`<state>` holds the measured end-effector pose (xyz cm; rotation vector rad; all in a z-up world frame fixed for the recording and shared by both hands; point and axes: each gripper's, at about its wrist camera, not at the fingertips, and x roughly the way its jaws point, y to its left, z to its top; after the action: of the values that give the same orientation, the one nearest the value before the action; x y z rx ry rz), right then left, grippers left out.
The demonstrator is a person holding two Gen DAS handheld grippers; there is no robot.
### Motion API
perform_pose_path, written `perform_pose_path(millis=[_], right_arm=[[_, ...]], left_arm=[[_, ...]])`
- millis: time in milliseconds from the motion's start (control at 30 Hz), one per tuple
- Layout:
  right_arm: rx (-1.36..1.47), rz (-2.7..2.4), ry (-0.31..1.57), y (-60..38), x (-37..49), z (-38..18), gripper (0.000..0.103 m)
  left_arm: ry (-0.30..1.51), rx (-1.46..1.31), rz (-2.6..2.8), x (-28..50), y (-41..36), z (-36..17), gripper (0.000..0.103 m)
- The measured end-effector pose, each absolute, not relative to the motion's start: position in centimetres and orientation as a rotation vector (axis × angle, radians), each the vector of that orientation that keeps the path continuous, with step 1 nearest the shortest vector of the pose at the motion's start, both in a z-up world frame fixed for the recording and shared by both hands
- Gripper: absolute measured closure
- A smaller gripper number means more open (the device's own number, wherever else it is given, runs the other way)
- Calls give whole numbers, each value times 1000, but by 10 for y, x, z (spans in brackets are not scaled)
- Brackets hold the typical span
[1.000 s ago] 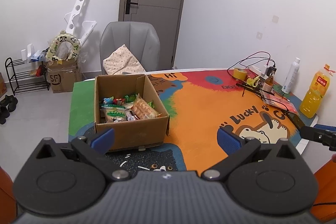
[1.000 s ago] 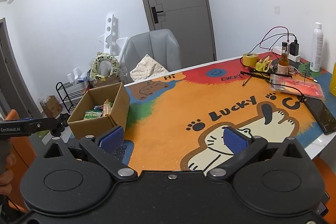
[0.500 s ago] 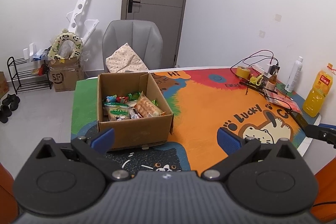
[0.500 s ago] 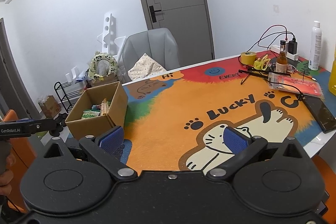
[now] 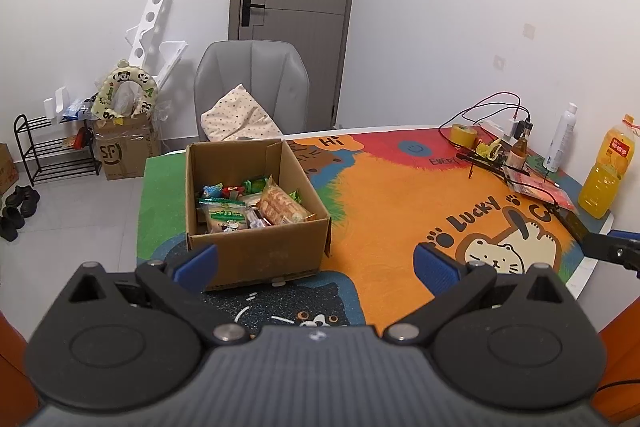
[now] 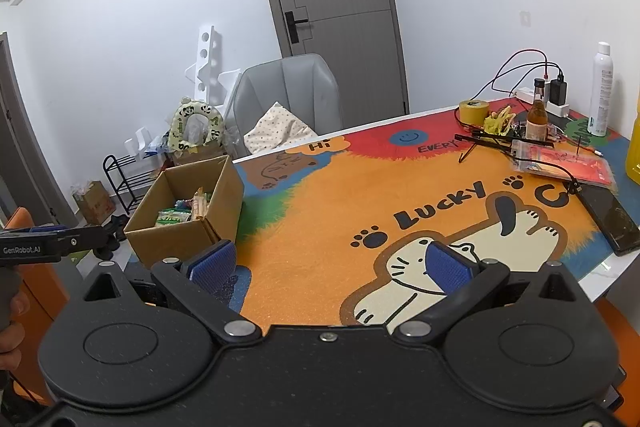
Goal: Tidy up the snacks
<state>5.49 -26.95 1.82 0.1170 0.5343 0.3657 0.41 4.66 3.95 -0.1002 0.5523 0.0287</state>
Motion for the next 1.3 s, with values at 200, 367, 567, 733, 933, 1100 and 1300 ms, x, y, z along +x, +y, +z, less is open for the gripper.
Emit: perform_pose_path(millis=[200,367,567,733,933,1100,1300], right_arm=[[111,371,533,-264,53,18,0],[117,363,531,-265,55,17,0],[113,366,538,-265,55,14,0],[113,363,538,-265,54,14,0],[113,360,537,-265,53,16,0],[114,361,538,-266,54,16,0],[110,357,538,-266,54,15,0]], left_arm=[[550,-105,21,3,44,38,0],[557,-104,15,6,41,35,0],[559,-95,12,7,38,35,0],[554,-85,7,8,36,37,0],[548,-82,0,6,34,39,0],[549,-83,0,7,34,39,0],[551,-84,2,5,34,39,0]])
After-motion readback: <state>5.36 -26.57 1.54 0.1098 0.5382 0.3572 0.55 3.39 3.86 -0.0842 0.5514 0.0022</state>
